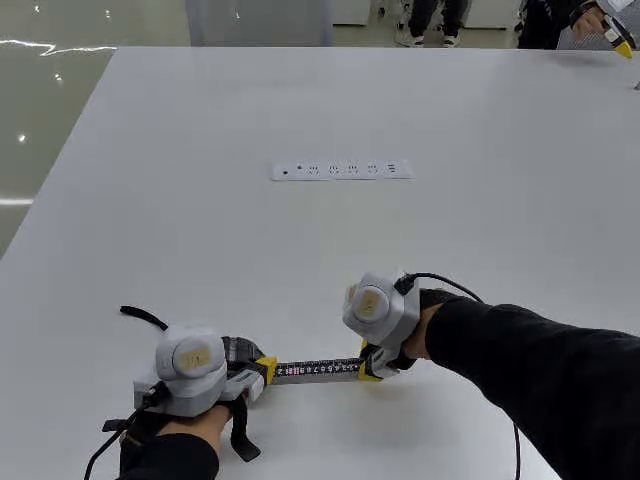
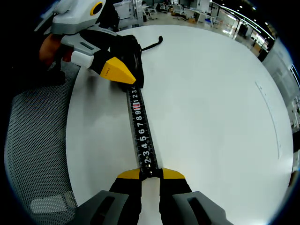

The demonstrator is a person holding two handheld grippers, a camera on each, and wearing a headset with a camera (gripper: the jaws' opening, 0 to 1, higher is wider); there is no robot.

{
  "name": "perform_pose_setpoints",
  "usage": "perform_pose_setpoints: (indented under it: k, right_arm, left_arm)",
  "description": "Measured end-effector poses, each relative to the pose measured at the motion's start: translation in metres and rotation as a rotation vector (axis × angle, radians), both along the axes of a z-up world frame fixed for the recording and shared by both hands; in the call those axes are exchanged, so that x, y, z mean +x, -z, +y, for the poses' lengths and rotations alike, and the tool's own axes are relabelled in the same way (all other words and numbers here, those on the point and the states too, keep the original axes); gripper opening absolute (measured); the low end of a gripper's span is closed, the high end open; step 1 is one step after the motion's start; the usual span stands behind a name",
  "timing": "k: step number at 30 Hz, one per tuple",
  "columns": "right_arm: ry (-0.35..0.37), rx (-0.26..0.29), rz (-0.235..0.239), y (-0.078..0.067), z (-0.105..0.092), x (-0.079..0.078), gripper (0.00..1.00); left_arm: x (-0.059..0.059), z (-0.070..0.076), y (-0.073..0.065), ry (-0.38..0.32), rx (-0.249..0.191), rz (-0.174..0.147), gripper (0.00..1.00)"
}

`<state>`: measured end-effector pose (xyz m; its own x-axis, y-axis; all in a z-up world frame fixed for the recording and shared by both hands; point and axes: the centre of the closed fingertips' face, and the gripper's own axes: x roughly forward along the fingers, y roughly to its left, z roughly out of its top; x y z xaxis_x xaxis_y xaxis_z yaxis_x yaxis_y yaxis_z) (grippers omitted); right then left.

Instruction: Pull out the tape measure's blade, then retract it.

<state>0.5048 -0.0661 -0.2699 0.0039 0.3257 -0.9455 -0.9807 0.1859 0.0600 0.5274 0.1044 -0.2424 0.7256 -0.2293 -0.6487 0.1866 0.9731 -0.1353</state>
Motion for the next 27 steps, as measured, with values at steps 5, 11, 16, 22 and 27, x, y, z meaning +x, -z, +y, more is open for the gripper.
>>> perform_pose_setpoints:
  k: [5, 11, 16, 22, 27]
  right_arm:
    - [-0.002, 0.001, 0.001, 0.0, 0.002, 0.0, 0.1]
    - [-0.003, 0.001, 0.003, 0.0, 0.006, 0.0, 0.1]
    - [0.001, 0.004, 0.006, 0.0, 0.008, -0.001, 0.1]
    - [0.001, 0.007, 0.005, 0.0, 0.011, -0.001, 0.1]
    - [0.001, 0.008, 0.008, 0.0, 0.013, -0.001, 0.1]
  left_arm:
    - [0.0, 0.0, 0.0, 0.0, -0.004, 0.0, 0.63]
    - [0.0, 0.0, 0.0, 0.003, -0.004, 0.004, 0.63]
    - [0.0, 0.0, 0.0, 0.004, -0.004, 0.005, 0.63]
    - [-0.001, 0.0, 0.0, 0.004, -0.006, 0.006, 0.63]
    - [-0.001, 0.0, 0.0, 0.004, -0.008, 0.007, 0.63]
